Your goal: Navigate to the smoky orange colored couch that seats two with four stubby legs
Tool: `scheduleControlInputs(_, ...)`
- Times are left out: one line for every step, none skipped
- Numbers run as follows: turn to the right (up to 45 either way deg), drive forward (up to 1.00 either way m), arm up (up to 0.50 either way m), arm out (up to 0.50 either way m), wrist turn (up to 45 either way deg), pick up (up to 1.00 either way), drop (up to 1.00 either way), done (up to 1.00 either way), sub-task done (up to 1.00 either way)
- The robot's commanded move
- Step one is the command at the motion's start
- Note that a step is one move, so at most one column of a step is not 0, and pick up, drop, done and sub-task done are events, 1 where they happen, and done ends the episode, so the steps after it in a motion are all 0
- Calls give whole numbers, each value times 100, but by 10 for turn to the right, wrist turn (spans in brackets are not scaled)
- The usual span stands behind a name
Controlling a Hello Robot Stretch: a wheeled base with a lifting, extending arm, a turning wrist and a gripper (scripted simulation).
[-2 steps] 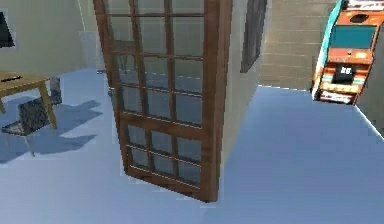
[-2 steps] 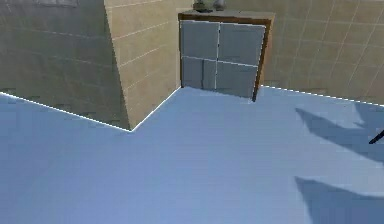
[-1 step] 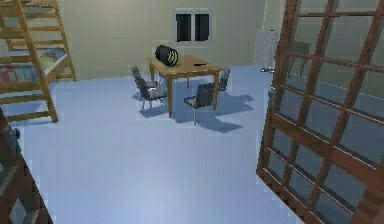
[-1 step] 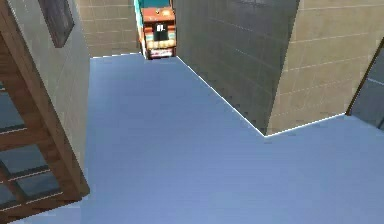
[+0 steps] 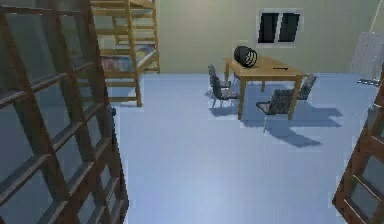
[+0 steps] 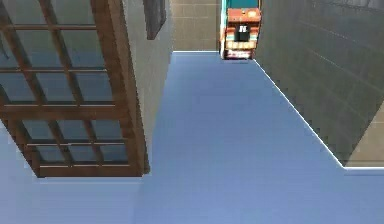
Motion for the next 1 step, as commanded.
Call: scheduleControlInputs(0, 100, 0, 0, 0, 0, 0, 0, 0)
